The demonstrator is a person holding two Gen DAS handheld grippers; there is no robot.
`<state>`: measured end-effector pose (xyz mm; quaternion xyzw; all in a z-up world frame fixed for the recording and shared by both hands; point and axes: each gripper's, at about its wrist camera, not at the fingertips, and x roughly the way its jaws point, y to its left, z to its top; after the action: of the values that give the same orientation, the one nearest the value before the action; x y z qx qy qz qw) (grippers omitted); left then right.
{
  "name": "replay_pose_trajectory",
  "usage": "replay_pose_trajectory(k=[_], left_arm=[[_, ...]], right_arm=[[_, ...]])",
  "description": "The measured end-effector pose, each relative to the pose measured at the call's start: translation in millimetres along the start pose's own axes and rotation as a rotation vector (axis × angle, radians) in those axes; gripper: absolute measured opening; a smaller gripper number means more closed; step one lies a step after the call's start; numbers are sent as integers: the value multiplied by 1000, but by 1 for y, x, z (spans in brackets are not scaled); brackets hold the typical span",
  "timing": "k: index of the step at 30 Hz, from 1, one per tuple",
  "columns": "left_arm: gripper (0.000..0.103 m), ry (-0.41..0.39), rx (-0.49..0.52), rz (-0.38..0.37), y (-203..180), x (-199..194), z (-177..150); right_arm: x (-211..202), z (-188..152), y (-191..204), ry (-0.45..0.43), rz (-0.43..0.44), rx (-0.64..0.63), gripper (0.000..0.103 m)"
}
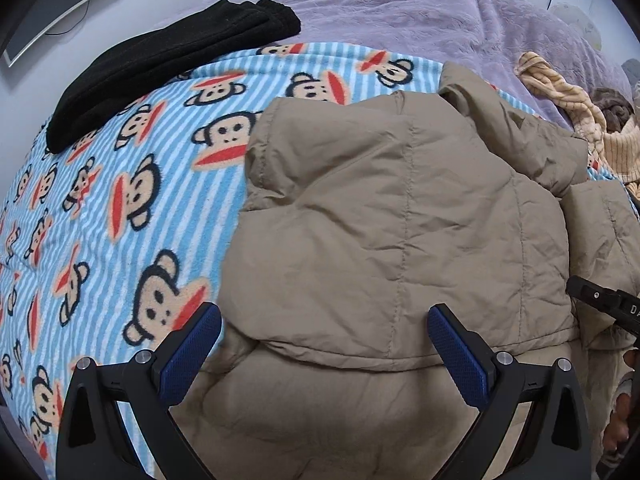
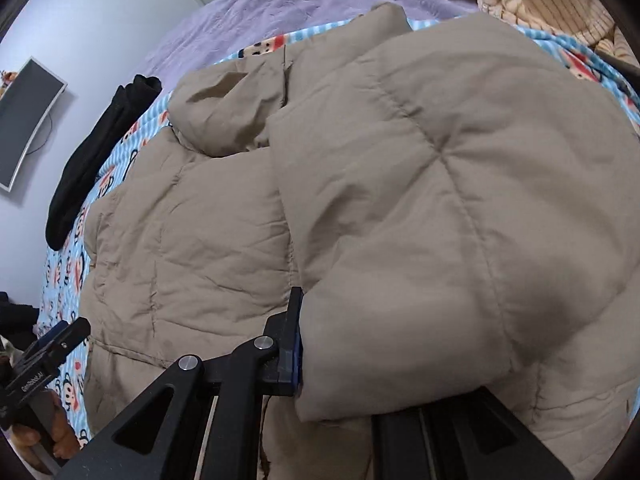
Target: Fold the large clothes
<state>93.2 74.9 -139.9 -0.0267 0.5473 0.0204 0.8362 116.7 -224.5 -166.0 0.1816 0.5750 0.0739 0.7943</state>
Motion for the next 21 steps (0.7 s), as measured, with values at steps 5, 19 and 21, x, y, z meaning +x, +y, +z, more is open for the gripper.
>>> replay_pose_trajectory(k=[5, 19, 21], left_arm=[[103, -15, 6, -15, -25, 2, 11], [103, -59, 34, -125, -23, -22, 22], [103, -47, 17, -167, -19, -22, 23]], right_arm=[[-9, 6, 0, 30, 86, 24, 73], [-90, 9, -102, -212, 149, 468, 11], [-96, 22, -83, -243, 117, 368, 11]])
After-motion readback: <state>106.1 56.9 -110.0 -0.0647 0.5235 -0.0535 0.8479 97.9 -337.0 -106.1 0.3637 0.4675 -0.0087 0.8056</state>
